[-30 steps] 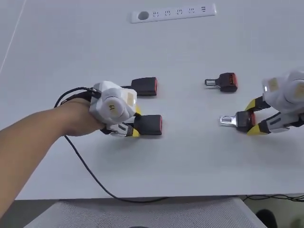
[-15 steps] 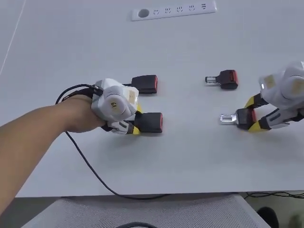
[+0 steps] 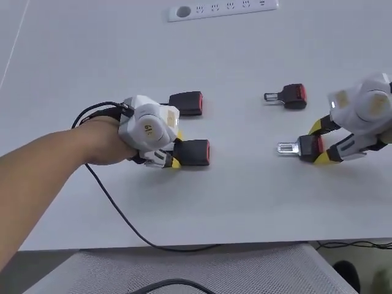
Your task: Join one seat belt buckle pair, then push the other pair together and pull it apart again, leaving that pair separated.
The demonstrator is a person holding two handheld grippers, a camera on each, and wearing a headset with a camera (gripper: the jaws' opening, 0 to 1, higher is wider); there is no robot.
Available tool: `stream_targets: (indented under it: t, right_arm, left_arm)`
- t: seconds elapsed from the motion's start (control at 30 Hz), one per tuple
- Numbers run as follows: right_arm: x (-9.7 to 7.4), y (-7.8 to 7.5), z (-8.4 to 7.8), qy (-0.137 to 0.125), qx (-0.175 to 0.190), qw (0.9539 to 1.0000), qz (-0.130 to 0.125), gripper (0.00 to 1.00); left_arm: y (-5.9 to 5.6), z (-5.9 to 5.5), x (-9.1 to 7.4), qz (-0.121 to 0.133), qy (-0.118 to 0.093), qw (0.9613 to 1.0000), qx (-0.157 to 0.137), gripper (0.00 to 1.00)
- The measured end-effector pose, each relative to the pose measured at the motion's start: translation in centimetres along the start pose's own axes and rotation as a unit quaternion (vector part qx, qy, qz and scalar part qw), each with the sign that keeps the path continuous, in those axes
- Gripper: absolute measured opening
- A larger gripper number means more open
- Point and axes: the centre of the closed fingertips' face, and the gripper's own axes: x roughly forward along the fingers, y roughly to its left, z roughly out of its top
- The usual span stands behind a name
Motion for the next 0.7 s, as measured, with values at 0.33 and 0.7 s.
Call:
stream_targets:
  t: [0.33, 0.7]
  right_arm:
    - [0.9, -0.1, 2.0, -0.022, 0.007, 0.9997, -0.002, 0.35]
    - [2.1, 0.0, 4.6, -0.045, 0.008, 0.9990, 0.000, 0.35]
  left_arm:
    - [-0.2, 0.4, -0.2, -0.001, -0.003, 1.0000, -0.002, 0.32]
    - [0.2, 0.0, 0.0, 0.000, -0.006, 1.0000, -0.003, 0.32]
